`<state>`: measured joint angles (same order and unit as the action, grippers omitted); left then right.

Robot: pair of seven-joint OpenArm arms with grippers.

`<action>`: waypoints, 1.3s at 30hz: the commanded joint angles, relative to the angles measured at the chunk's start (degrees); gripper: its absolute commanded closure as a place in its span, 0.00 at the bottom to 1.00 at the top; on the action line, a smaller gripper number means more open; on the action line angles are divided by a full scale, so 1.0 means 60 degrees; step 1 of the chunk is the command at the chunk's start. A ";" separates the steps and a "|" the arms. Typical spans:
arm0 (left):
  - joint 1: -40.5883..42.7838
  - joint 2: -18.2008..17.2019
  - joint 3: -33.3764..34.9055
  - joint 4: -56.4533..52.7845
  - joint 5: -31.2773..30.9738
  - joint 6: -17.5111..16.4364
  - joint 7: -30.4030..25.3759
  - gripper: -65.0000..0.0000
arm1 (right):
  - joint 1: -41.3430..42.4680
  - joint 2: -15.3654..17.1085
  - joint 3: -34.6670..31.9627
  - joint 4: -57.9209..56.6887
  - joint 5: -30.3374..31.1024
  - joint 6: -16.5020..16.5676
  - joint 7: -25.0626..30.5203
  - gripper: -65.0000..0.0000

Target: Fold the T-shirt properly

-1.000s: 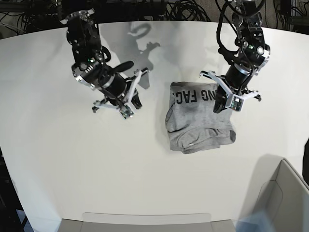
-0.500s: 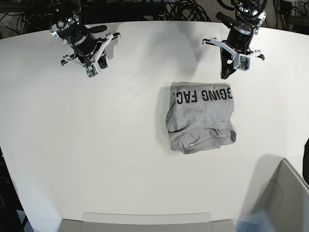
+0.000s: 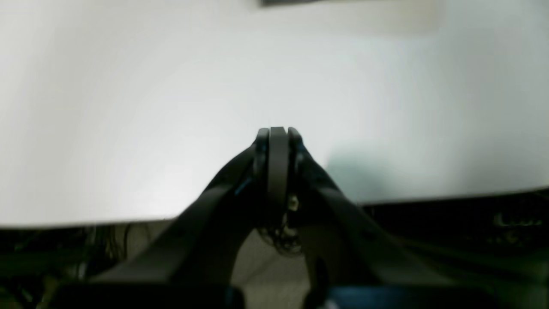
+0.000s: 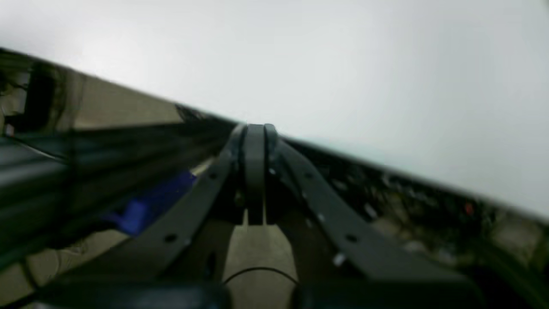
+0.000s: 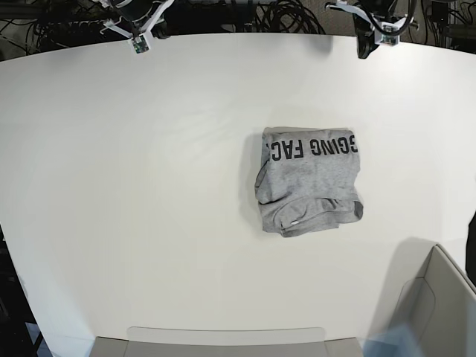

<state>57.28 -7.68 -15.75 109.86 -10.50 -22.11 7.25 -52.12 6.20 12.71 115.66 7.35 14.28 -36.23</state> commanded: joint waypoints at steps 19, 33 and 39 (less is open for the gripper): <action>-0.1114 -0.0676 0.1064 -0.8443 -0.0044 -0.0044 -0.3603 1.00 | 0.0532 -0.0410 0.0204 -0.6727 -0.0017 0.0000 0.3584 1.00; -0.7370 -0.1159 0.3365 -1.8311 -0.0074 -0.1246 -0.6490 1.00 | 0.5045 0.0704 0.0219 -1.7291 -0.0032 -0.0058 0.7965 1.00; -0.8132 -0.0764 0.3702 -1.8311 -0.0059 0.0483 -0.5508 1.00 | 0.6935 0.1451 0.0072 -1.9276 -0.0032 -0.0073 0.9166 1.00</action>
<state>6.57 -11.38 6.31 0.60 -10.74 -19.84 -26.37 -10.79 14.20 13.23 -0.25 7.31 13.43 18.15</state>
